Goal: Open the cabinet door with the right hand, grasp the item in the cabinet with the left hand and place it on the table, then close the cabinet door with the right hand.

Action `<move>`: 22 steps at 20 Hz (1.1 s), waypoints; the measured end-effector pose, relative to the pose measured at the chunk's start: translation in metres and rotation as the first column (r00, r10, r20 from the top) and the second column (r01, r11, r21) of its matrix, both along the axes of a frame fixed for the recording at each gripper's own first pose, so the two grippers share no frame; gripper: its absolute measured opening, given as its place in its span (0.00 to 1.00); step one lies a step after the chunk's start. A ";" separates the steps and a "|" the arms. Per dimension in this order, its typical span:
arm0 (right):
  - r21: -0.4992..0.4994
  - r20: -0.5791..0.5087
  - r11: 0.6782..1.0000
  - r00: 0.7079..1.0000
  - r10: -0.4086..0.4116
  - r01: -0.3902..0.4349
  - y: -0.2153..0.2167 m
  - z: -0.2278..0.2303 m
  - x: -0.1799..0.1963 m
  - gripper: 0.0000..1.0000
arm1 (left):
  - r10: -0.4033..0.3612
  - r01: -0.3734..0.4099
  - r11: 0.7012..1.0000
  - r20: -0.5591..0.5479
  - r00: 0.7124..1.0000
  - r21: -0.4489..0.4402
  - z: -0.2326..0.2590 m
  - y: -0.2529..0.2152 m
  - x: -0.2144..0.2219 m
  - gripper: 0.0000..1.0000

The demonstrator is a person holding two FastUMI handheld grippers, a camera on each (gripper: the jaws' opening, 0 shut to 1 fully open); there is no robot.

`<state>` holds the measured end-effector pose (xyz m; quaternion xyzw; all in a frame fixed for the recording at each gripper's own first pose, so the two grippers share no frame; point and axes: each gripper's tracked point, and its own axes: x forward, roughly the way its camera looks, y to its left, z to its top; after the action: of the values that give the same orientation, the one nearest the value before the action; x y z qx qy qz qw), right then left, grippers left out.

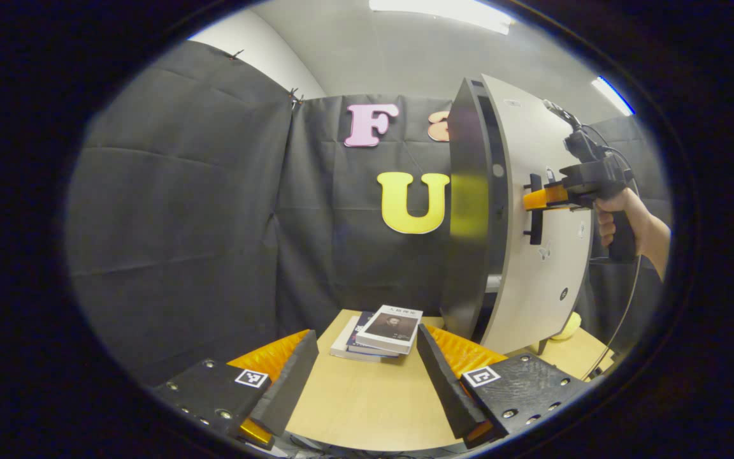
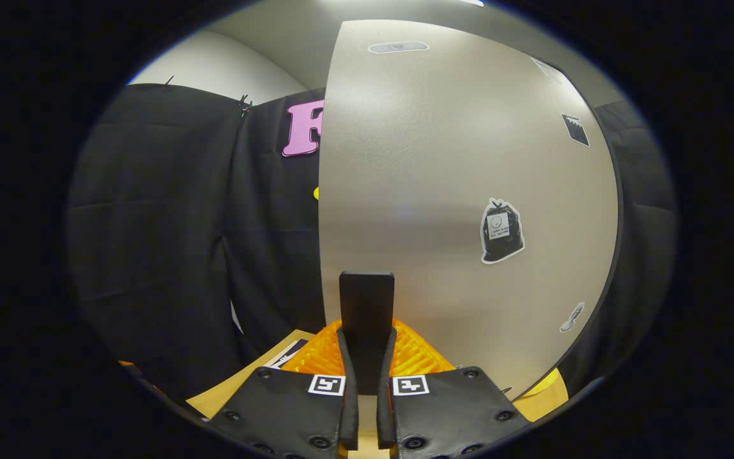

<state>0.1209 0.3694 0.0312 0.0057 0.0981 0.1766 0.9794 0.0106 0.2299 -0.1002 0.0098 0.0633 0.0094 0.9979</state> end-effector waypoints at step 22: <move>0.100 0.006 0.938 0.943 0.333 -0.332 -0.031 -0.002 -0.038 0.11 | 0.145 -0.144 0.984 0.005 0.989 -0.104 0.015 -0.152 -0.117 0.93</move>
<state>0.0824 0.3382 0.0295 0.0390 0.0943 0.3442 0.9333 -0.1060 0.0781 -0.0848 -0.0466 0.0579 0.0784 0.9941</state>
